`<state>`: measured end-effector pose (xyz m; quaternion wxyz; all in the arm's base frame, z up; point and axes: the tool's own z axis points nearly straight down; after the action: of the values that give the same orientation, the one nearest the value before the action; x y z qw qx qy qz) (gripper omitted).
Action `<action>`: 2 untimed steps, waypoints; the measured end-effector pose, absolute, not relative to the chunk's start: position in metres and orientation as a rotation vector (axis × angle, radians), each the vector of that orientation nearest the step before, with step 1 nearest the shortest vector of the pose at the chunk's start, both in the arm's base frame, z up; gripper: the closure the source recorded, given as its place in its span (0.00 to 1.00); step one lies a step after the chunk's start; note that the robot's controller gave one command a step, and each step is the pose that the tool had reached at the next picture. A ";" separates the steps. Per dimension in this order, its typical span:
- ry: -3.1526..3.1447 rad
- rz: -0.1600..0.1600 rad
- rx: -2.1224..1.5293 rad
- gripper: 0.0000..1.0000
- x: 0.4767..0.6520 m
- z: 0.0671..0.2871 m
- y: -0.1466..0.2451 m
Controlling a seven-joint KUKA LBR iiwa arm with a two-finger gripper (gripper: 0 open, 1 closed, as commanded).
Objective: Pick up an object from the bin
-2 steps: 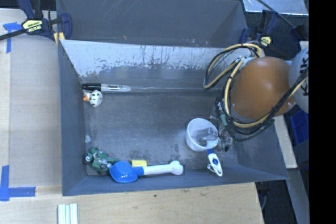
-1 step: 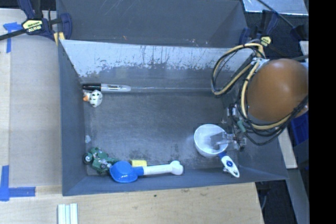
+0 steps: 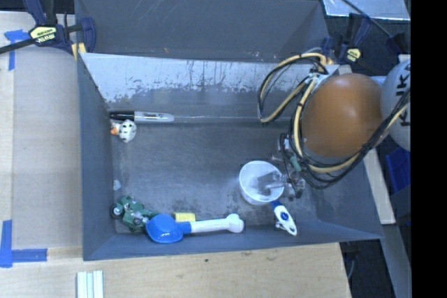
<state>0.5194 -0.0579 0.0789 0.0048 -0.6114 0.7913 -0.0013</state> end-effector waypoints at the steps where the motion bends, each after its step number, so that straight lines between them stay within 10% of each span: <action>1: 2.253 -0.010 -2.171 1.00 0.559 0.090 -0.122; 2: 2.229 -0.007 -2.194 1.00 0.526 0.097 -0.100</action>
Offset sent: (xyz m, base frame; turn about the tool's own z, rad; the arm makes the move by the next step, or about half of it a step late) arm 0.0386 -0.0627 0.0103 -0.2223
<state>0.5261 -0.1001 0.0973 0.0068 -0.7015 0.7126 -0.0022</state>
